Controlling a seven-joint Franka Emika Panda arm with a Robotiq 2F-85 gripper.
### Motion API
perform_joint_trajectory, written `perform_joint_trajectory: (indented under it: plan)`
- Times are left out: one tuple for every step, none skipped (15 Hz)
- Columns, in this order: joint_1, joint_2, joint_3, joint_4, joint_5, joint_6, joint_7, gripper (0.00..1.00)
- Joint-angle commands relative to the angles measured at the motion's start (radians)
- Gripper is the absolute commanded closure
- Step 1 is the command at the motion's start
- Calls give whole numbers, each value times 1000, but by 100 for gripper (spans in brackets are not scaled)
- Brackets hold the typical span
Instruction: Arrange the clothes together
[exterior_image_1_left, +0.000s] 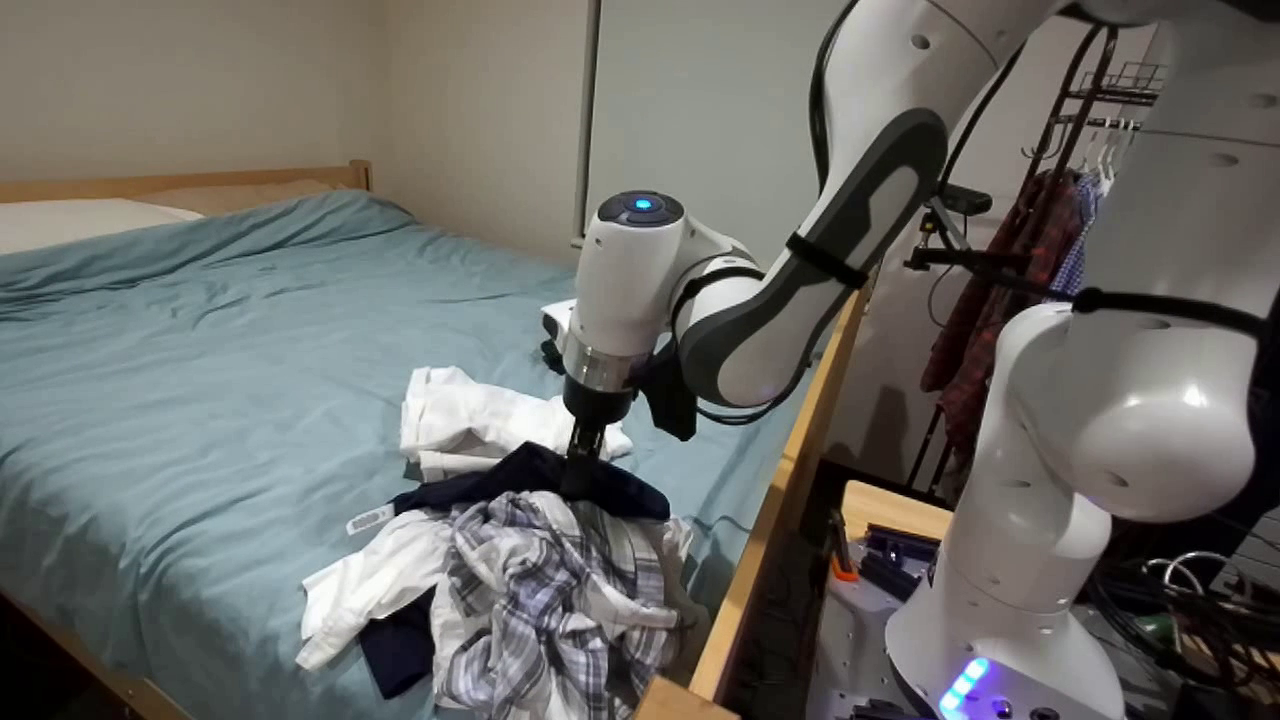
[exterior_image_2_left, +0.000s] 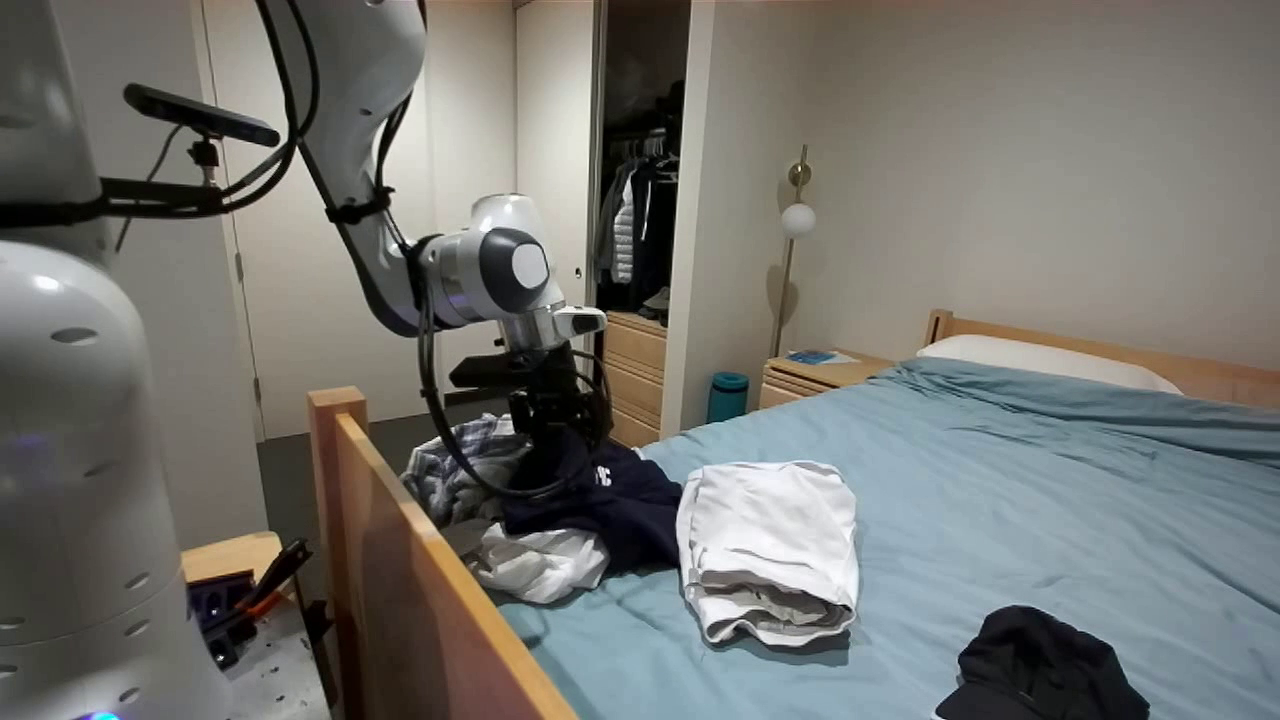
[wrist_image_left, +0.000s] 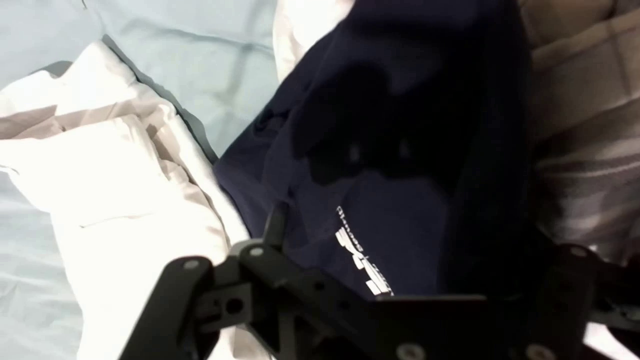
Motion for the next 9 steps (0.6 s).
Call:
perform_joint_trajectory:
  plan:
    - [1, -7, -27, -37, 102, 30, -59, 0]
    - [23, 19, -33, -47, 221, 63, -159, 0]
    - [64, 69, -56, -64, 303, 136, -243, 0]
    - [93, 93, -57, -72, 388, 163, -311, 0]
    - [56, 125, 22, -85, 476, 203, -371, 0]
    - [69, 153, 55, -88, 557, 225, -419, 0]
    - [1, 174, 167, -76, 642, 217, -474, 0]
    - [-50, 200, 251, -41, 723, 193, -539, 0]
    - [-103, 222, 322, 1, 808, 149, -626, 25]
